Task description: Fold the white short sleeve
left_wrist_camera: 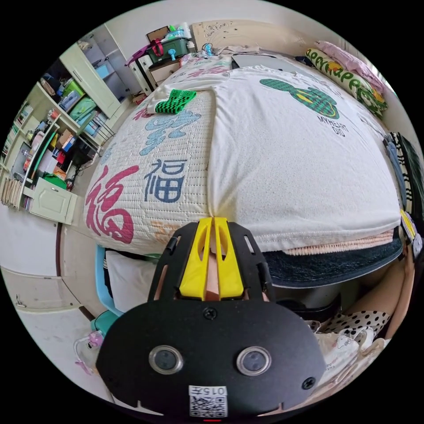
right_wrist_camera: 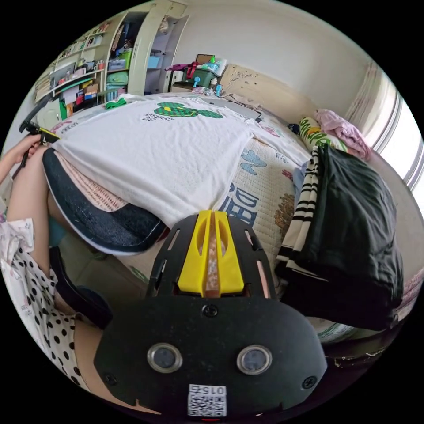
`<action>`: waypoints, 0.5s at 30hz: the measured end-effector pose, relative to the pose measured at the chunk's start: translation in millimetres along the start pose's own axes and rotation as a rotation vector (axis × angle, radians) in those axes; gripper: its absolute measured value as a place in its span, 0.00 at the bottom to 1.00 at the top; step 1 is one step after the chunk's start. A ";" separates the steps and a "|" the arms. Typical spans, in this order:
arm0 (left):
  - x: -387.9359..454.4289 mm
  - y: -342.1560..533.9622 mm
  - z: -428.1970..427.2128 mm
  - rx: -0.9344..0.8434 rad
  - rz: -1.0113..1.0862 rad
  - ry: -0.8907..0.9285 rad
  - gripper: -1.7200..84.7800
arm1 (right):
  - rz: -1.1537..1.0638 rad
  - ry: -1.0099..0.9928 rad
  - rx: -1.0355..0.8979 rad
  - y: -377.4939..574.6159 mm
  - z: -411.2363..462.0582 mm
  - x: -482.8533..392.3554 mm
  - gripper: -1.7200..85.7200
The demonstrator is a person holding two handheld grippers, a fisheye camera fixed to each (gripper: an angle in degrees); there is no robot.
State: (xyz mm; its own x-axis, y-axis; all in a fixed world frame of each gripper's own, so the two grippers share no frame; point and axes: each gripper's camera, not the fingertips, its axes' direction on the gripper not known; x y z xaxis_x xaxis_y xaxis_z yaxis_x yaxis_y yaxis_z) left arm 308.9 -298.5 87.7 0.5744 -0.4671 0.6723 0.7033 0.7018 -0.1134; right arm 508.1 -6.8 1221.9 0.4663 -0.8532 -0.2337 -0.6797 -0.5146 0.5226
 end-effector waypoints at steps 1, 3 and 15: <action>2.6 -1.8 -2.1 0.000 0.004 -0.009 0.02 | -0.017 0.030 0.000 3.3 8.4 -1.5 0.02; 11.0 -8.3 -8.9 -0.002 0.016 -0.039 0.02 | -0.018 0.055 0.002 7.3 19.7 1.4 0.02; -32.5 -16.1 -3.9 0.001 -0.057 0.096 0.02 | 0.204 -0.140 0.025 21.2 62.3 104.1 0.02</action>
State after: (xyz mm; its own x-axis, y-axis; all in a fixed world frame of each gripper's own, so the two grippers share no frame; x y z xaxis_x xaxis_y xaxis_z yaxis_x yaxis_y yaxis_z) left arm 280.5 -296.7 64.9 0.5711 -0.5554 0.6044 0.7356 0.6731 -0.0765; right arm 507.0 -111.8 1157.6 0.2365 -0.9421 -0.2379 -0.7662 -0.3314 0.5506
